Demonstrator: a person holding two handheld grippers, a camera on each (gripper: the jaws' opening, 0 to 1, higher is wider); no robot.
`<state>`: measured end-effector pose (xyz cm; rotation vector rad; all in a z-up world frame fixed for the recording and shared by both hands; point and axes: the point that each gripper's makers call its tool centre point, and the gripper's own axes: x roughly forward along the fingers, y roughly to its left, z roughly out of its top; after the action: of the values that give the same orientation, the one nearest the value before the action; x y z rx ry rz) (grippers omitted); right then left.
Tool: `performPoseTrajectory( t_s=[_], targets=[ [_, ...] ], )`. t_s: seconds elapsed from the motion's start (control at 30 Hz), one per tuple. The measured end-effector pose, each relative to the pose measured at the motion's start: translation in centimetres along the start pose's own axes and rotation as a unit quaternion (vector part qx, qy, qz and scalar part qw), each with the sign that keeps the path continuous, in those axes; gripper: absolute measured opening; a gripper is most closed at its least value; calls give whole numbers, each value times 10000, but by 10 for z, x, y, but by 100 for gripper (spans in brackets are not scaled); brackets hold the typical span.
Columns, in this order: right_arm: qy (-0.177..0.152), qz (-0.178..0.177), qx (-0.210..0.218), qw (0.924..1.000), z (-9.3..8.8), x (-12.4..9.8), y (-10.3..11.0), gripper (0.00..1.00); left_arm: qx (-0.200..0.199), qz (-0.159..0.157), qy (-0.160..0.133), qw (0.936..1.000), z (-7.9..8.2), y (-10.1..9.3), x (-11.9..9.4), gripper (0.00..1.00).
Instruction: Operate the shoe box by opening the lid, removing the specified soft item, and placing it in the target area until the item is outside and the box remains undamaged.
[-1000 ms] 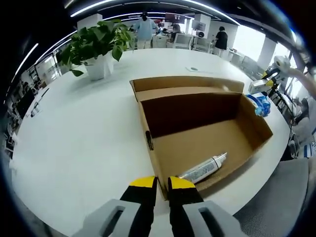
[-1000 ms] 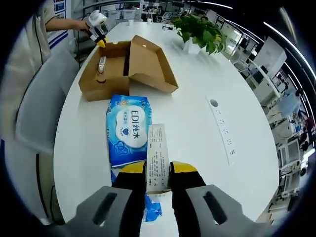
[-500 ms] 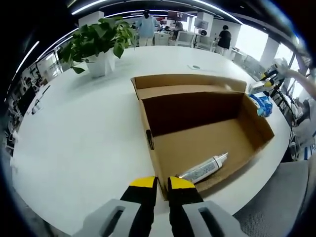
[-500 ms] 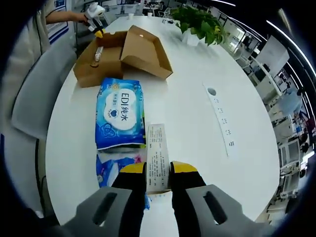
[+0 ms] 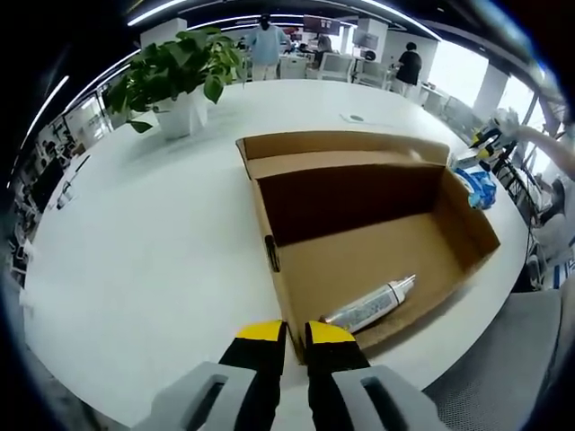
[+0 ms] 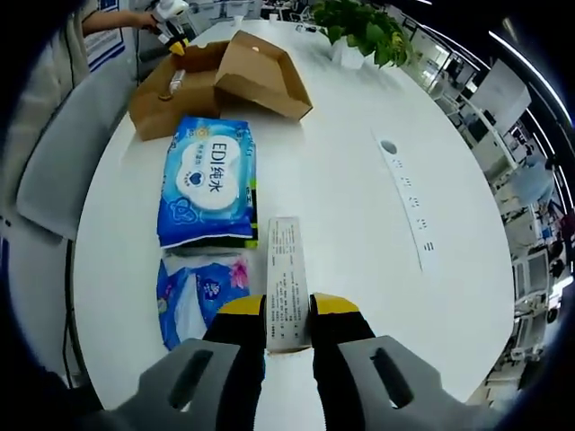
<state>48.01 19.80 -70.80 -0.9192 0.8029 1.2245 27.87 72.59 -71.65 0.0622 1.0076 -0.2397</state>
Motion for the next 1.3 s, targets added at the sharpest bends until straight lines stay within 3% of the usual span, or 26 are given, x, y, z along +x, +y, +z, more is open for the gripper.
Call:
performPoseTrajectory(
  t_s=[0.67,1.3],
  targets=[
    [776,272,-458,9956,-44,21,13,16,33,-11,61,10000,0,-1,0,8],
    [864,209,-432,9951,-47,18,10,17,73,-28,75,9999,0,-1,0,9]
  ],
)
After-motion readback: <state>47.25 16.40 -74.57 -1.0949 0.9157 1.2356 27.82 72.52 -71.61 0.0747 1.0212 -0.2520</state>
